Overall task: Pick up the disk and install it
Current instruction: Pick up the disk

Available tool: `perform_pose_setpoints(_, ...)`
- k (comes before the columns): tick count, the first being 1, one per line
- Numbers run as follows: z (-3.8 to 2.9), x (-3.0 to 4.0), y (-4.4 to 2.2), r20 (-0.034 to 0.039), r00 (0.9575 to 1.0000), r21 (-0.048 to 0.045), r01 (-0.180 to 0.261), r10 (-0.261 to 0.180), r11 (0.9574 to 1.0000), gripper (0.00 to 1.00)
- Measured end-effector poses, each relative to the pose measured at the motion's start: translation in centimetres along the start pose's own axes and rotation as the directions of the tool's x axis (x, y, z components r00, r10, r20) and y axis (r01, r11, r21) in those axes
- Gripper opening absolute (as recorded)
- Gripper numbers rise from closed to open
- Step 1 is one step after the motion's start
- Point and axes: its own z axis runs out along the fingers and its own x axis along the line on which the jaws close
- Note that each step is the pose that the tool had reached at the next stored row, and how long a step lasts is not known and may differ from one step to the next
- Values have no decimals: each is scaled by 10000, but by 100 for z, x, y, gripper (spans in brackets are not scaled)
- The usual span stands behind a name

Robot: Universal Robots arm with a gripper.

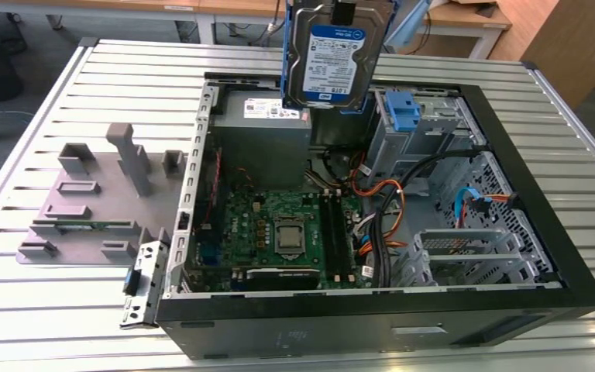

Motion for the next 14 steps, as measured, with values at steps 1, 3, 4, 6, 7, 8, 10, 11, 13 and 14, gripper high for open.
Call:
perform_pose_setpoints(1, 0, 0, 0, 0, 10000, 0, 0, 0, 10000, 35)
perform_pose_setpoints(3, 0, 0, 0, 0, 10000, 0, 0, 0, 10000, 35)
perform_pose_setpoints(4, 0, 0, 0, 1, 10000, 0, 0, 0, 10000, 35)
perform_pose_setpoints(6, 0, 1, 0, 0, 10000, 0, 0, 0, 10000, 35)
perform_pose_setpoints(7, 0, 4, 0, 1, 10000, 0, 1, -1, 10000, 35)
perform_pose_setpoints(8, -1, 8, -1, 0, 10000, -1, 1, -1, 10000, 35)
perform_pose_setpoints(10, -1, 25, -1, 0, 10000, -1, 0, 0, 10000, 35)
perform_pose_setpoints(11, -1, 36, -1, 1, 10000, 0, 0, 0, 10000, 35)
perform_pose_setpoints(13, -2, 54, -2, 1, 10000, 0, 0, 0, 10000, 35)
perform_pose_setpoints(14, -3, 62, -2, 0, 10000, 0, -1, 1, 10000, 35)
